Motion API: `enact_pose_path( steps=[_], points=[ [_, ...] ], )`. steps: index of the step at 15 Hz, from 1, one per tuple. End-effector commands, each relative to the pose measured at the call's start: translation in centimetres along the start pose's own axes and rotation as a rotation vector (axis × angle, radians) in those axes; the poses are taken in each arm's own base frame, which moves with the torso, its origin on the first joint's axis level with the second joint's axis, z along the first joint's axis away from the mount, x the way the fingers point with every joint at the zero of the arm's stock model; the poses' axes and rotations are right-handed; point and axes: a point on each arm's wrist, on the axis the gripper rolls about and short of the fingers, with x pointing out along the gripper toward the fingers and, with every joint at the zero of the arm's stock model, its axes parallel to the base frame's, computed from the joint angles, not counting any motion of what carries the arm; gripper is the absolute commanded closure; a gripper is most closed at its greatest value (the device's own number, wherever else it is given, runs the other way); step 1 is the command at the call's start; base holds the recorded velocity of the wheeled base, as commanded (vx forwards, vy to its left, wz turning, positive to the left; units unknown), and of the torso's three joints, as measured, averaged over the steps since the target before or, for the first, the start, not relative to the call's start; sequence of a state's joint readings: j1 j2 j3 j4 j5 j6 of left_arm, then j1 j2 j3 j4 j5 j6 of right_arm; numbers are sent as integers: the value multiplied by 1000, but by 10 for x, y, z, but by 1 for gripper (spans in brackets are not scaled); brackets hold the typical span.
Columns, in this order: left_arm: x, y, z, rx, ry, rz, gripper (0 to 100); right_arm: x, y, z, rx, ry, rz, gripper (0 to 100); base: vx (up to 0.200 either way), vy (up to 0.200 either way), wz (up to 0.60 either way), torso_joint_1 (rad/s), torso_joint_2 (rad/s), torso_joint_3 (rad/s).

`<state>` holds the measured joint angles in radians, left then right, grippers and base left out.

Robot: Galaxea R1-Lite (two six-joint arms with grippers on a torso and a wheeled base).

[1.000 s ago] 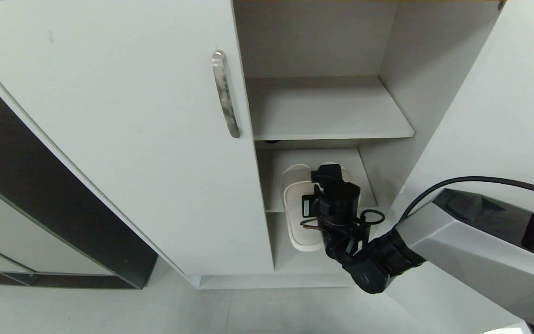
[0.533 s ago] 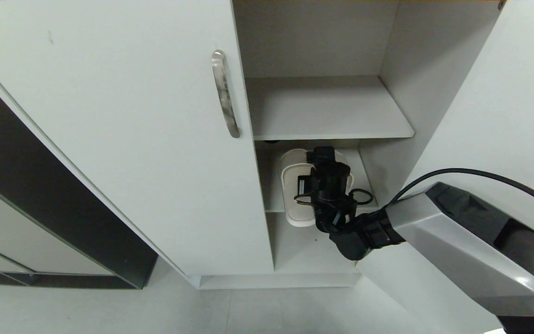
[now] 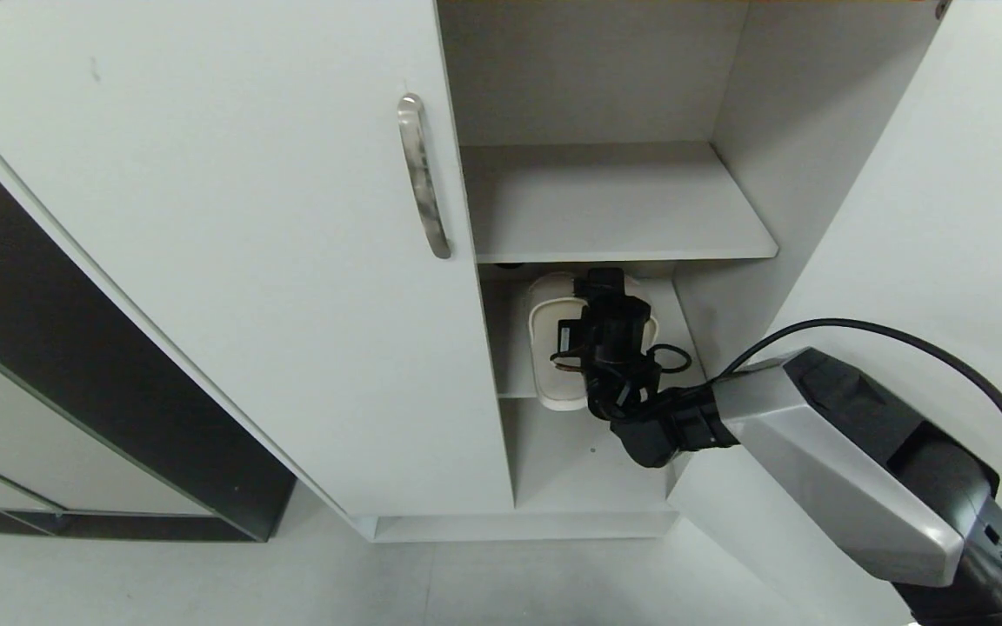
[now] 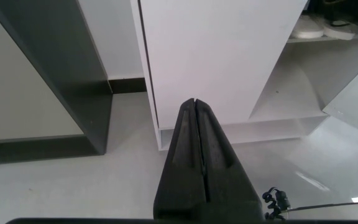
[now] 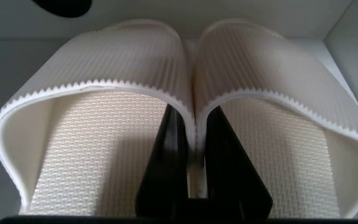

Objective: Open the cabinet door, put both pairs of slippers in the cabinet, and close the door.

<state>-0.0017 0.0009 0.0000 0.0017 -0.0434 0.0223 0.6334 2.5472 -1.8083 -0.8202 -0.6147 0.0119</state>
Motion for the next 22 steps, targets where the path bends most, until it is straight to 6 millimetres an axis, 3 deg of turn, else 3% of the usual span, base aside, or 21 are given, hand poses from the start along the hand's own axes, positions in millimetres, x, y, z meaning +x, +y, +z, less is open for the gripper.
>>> enact_pose_path(
  steps=[1,5,6,11,13,17,20,22],
  points=[
    [0,0,0,1,1,1,100,4,1,-7,-2,4,-3,100,0,0,0,0,0,0],
    [0,0,0,1,1,1,100,6,-1,-10,-5,6,-8,100,0,0,0,0,0,0],
    [0,0,0,1,1,2,100,6,0,-10,-5,7,-8,0,0,0,0,0,0,0],
    [0,1,0,-1,1,25,100,1,-2,-9,-10,21,-11,0,0,0,0,0,0,0],
    [0,1,0,-1,1,25,100,-17,-7,4,-29,50,-1,0,0,0,0,0,0,0],
    [0,1,0,-1,1,25,100,-71,-18,22,-30,56,45,0,0,0,0,0,0,0],
    [0,1,0,-1,1,25,100,-122,-22,12,-34,68,117,0,0,0,0,0,0,0],
    [0,1,0,-1,1,24,100,-139,-16,5,-32,58,157,0,0,0,0,0,0,0]
  ],
)
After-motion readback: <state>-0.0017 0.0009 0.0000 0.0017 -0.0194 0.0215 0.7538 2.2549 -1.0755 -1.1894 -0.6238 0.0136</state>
